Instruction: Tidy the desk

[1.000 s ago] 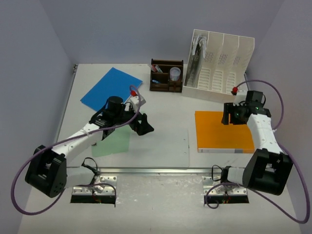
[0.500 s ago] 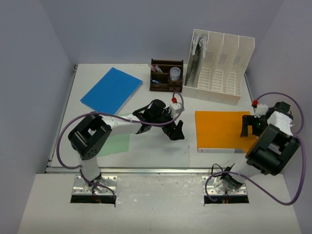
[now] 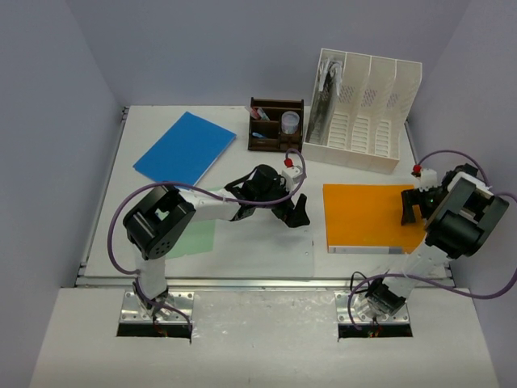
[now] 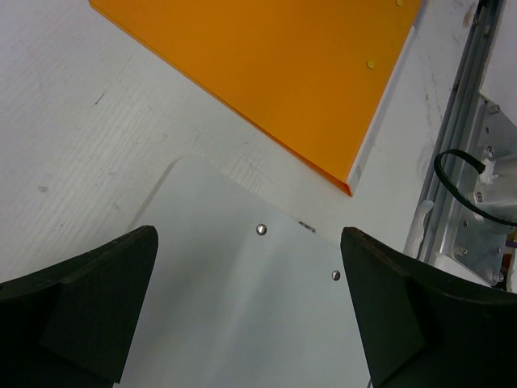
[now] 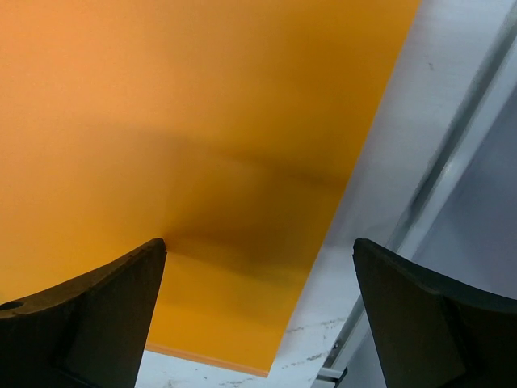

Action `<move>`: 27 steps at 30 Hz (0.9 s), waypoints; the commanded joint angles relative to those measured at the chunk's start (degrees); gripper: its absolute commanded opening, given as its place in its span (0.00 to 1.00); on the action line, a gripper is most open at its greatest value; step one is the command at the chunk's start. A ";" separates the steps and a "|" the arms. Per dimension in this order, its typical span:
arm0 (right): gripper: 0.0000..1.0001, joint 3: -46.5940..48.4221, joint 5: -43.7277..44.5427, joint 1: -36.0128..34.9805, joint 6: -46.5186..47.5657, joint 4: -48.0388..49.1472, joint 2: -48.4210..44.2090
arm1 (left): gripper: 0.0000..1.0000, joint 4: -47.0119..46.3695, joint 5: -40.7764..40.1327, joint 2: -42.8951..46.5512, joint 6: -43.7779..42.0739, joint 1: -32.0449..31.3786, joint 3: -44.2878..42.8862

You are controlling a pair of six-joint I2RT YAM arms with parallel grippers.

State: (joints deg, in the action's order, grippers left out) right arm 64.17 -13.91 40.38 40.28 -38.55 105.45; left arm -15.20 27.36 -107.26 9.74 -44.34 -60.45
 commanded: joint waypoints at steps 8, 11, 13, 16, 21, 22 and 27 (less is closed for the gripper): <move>0.53 -3.16 -5.57 -3.96 2.29 -1.23 2.82 | 0.95 -3.59 -1.69 3.72 2.48 3.01 3.20; 0.17 -1.89 -6.96 -4.87 2.37 -5.77 3.58 | 0.95 -4.01 -2.08 4.10 2.86 3.33 4.16; 0.01 -0.55 -8.09 -4.87 2.58 -8.53 3.10 | 0.95 -4.29 -2.29 4.24 3.15 3.75 4.93; 0.00 1.22 -9.69 -4.79 3.86 -11.91 -0.44 | 0.95 -4.85 -2.47 4.79 3.20 4.29 6.15; 0.00 8.36 -15.58 -4.85 4.19 -21.47 -7.42 | 0.96 -4.47 -2.19 6.58 2.59 5.13 6.57; 0.00 9.91 -16.67 -4.87 4.19 -23.13 -8.37 | 0.96 -4.30 -2.03 7.05 2.23 5.32 6.52; 0.00 19.10 -20.92 -4.96 4.87 -31.11 -11.12 | 0.98 -3.10 -0.12 10.98 -0.95 7.12 6.54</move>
State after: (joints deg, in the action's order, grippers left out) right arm 75.11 -28.20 35.49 43.79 -61.83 98.78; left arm -16.49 25.34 -102.07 11.60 -39.10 -53.82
